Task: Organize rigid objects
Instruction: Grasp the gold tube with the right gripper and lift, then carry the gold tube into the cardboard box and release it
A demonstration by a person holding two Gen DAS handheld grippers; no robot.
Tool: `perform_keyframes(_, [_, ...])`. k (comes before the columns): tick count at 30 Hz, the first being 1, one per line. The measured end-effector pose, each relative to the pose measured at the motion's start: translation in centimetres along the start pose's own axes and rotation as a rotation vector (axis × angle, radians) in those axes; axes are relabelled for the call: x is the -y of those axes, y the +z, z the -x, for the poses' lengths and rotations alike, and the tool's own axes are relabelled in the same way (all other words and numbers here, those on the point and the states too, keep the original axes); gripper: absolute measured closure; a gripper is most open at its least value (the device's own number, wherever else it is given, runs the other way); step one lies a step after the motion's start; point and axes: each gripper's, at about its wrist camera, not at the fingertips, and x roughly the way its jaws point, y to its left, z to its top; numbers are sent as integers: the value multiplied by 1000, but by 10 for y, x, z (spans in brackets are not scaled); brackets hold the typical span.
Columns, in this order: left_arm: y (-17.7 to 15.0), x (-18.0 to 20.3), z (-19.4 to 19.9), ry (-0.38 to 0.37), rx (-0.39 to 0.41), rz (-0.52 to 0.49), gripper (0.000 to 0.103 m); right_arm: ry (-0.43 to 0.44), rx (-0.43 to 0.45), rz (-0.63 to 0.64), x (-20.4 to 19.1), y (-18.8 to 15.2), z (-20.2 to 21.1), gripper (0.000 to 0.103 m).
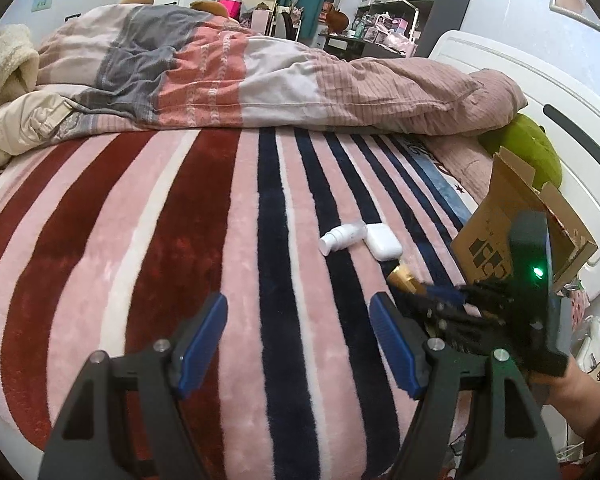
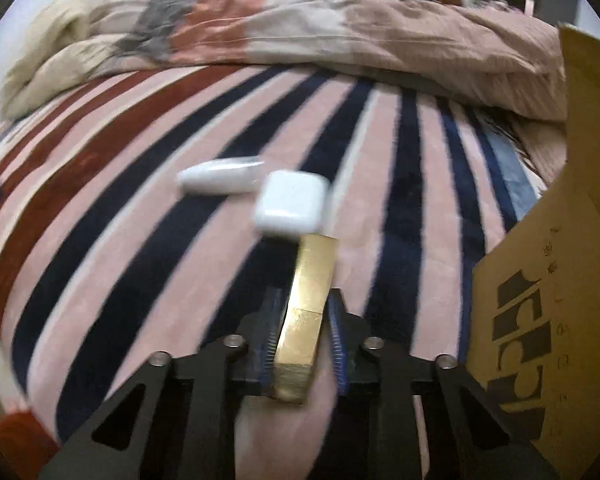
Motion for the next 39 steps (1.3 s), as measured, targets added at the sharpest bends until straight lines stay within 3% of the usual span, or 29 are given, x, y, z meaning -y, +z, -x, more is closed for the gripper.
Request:
perform_keyframes(4, [-1, 8, 3, 9, -7, -15, 33, 192, -17, 62, -16, -6, 6, 89])
perform_keyframes(11, [-4, 9, -3, 13, -33, -14, 33, 180, -68, 100, -21, -18, 7, 89])
perform_keyframes(17, [-1, 21, -6, -29, -51, -18, 33, 148, -41, 138, -27, -19, 10, 90])
perform_keyframes(24, [19, 39, 7, -107, -21, 12, 33, 258, 90, 194, -31, 0, 52, 90])
perform_keyframes(30, [51, 83, 22, -174, 16, -16, 33, 382, 250, 243, -21, 17, 116, 90])
perform_keyframes(31, [55, 89, 22, -174, 18, -23, 36, 385, 280, 250, -18, 18, 124, 90])
perform_keyframes(34, [68, 116, 22, -172, 38, -49, 58, 383, 328, 230, -4, 17, 141, 90])
perform_keyframes(39, [88, 161, 13, -214, 39, -126, 67, 373, 380, 179, 36, 16, 159, 90])
